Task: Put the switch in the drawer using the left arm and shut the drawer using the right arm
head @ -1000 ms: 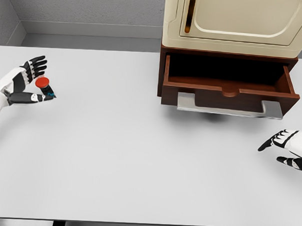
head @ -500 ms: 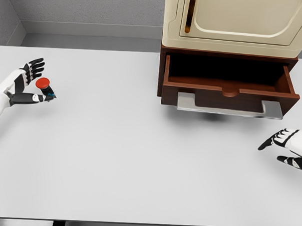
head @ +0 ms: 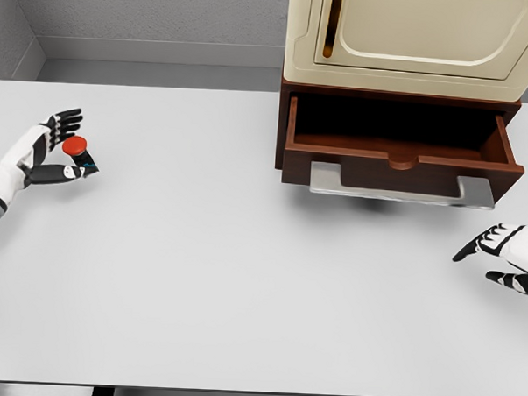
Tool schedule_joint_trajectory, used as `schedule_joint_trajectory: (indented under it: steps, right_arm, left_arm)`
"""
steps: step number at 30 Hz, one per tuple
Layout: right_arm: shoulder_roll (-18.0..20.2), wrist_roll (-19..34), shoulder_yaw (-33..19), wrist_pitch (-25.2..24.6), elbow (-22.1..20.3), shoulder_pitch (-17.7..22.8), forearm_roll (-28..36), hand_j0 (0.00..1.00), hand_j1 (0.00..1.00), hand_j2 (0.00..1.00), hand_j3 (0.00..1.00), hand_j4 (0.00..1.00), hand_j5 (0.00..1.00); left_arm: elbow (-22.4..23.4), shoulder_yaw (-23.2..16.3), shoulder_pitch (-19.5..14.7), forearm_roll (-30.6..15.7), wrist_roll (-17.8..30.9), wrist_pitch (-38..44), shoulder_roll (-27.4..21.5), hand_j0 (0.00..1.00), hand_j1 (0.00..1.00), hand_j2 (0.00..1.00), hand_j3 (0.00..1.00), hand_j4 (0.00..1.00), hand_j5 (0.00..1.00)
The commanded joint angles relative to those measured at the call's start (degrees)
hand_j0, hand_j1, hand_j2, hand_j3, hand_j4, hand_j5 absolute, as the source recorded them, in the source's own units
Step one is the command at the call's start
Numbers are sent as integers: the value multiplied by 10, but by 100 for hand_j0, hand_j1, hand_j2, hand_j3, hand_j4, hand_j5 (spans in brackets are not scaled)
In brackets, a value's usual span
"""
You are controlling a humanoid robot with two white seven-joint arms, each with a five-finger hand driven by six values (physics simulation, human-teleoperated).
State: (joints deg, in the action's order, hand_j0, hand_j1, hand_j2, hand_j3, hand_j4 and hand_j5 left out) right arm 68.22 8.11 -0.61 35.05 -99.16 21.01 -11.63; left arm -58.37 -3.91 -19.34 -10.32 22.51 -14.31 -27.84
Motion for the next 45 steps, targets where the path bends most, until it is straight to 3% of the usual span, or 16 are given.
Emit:
schedule_joint_trajectory:
  steps: [1, 9, 18, 20, 28, 39, 45]
  right_arm:
    - [1, 0, 0, -1, -1, 0, 2, 65, 65, 65, 65, 65, 65]
    - [1, 0, 0, -1, 0, -1, 0, 65, 65, 65, 65, 65, 65]
    - [1, 0, 0, -1, 0, -2, 0, 65, 65, 65, 65, 65, 65]
    - [1, 0, 0, -1, 1, -2, 0, 65, 65, 65, 65, 65, 65]
    - [1, 0, -1, -1, 0, -2, 0, 65, 65, 65, 65, 65, 65]
    - [1, 0, -1, -1, 1, -2, 0, 65, 65, 65, 65, 65, 65]
    - [1, 0, -1, -1, 1, -2, 0, 65, 65, 65, 65, 65, 65]
  left_arm:
    - [2, 0, 0, -1, -1, 1, 0, 79, 79, 79, 79, 79, 79]
    - [14, 0, 5, -1, -1, 1, -1, 76, 76, 76, 76, 76, 76]
    - [8, 0, 8, -1, 0, -1, 0, 42, 42, 42, 42, 42, 42]
    - [8, 0, 7, -1, 0, 0, 0, 39, 39, 39, 39, 39, 39]
    - [-29, 3, 1, -2, 1, 3, 0, 39, 39, 39, 39, 39, 39]
    - [-140, -5, 2, 21, 3, 5, 23, 37, 37, 37, 37, 37, 37]
    - [-181, -62, -19, 19, 4, 8, 23, 37, 37, 37, 37, 37, 37]
